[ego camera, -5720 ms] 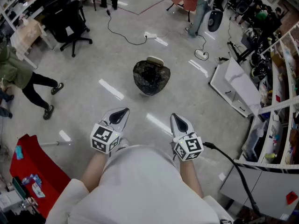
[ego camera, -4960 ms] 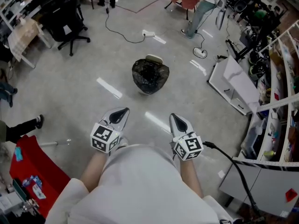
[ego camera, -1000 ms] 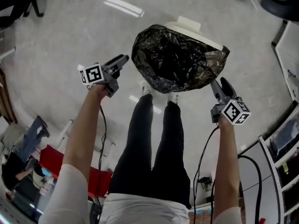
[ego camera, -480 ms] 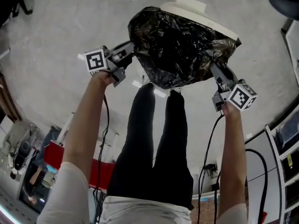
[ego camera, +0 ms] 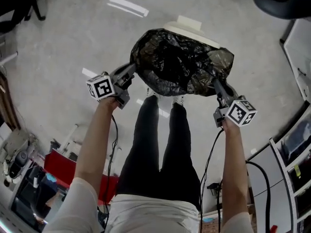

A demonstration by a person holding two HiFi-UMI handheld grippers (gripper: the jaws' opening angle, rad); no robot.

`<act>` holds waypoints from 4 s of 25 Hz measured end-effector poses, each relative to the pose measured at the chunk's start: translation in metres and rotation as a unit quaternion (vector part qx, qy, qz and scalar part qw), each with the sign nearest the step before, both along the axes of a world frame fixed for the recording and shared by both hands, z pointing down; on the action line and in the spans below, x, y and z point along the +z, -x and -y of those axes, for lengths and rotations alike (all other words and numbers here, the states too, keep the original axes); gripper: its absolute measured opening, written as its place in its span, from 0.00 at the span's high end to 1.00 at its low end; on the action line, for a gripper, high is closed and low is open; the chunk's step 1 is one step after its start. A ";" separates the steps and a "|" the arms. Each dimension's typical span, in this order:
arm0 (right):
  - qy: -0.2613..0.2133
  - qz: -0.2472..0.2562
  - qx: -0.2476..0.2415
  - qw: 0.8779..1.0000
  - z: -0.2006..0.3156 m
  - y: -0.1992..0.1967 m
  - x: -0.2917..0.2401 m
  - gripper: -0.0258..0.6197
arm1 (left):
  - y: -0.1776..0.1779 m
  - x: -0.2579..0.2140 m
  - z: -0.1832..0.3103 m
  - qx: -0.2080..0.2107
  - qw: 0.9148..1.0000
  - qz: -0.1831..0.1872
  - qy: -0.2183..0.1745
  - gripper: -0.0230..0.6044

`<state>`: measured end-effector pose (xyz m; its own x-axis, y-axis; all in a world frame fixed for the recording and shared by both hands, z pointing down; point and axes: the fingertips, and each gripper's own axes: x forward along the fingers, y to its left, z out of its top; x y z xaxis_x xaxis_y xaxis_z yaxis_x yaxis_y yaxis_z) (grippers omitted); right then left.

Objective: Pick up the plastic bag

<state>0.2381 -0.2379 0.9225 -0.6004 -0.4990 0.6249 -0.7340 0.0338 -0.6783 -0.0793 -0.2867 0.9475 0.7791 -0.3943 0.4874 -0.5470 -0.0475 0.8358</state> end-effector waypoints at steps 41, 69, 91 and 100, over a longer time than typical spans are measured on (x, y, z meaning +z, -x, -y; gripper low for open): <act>-0.221 -0.108 -0.057 0.968 -0.136 0.024 -0.459 0.96 | 0.025 -0.494 -0.170 -0.033 0.971 0.041 -0.235 0.95; -0.299 -0.164 -0.006 0.940 -0.300 0.077 -0.552 0.96 | 0.064 -0.604 -0.305 0.062 0.932 0.107 -0.340 0.95; -0.342 -0.127 -0.055 0.929 -0.325 0.039 -0.568 0.96 | -0.002 -0.603 -0.353 0.029 0.939 0.111 -0.324 0.95; -0.342 -0.125 -0.049 0.930 -0.324 0.028 -0.567 0.96 | -0.015 -0.605 -0.353 0.031 0.939 0.109 -0.324 0.95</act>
